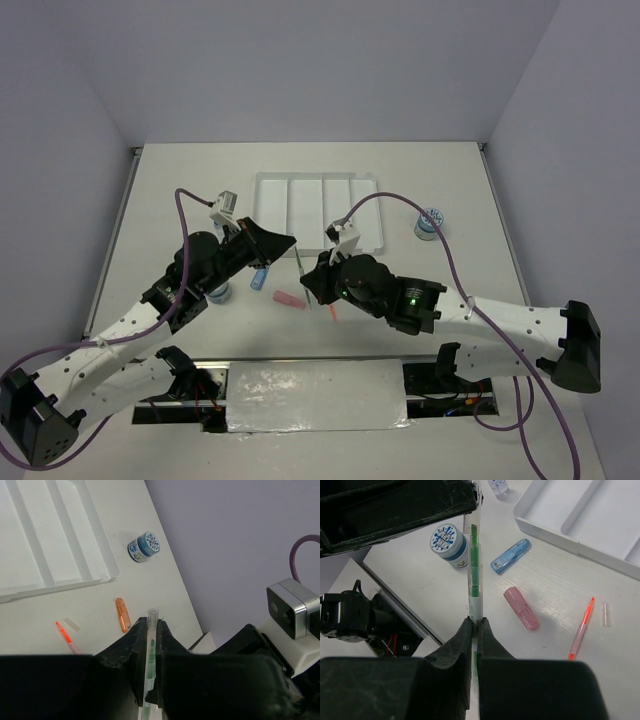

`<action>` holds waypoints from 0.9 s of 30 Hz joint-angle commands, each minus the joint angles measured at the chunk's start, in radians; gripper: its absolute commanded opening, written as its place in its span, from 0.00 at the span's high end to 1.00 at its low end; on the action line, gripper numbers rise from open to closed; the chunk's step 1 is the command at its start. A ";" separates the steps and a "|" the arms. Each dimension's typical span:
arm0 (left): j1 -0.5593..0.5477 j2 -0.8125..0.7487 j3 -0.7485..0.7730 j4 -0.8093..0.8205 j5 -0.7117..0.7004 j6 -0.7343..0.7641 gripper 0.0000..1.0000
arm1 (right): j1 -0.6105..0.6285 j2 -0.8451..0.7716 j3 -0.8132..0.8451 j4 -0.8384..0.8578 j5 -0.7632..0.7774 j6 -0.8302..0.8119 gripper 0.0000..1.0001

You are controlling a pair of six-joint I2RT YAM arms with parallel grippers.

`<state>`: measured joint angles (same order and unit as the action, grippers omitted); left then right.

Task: Sort the stationery into containers
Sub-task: Close the pen cap on the pen.

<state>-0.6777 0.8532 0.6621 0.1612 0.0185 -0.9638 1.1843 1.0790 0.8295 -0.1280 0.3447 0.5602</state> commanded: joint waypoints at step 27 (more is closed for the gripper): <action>-0.005 -0.011 -0.015 0.103 0.121 0.120 1.00 | -0.137 0.058 0.301 0.125 -0.036 -0.160 1.00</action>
<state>-0.6640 0.8471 0.6621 0.3279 0.0269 -0.8692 1.0828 1.1385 1.0225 -0.1951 0.2550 0.4583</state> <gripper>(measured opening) 0.201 0.039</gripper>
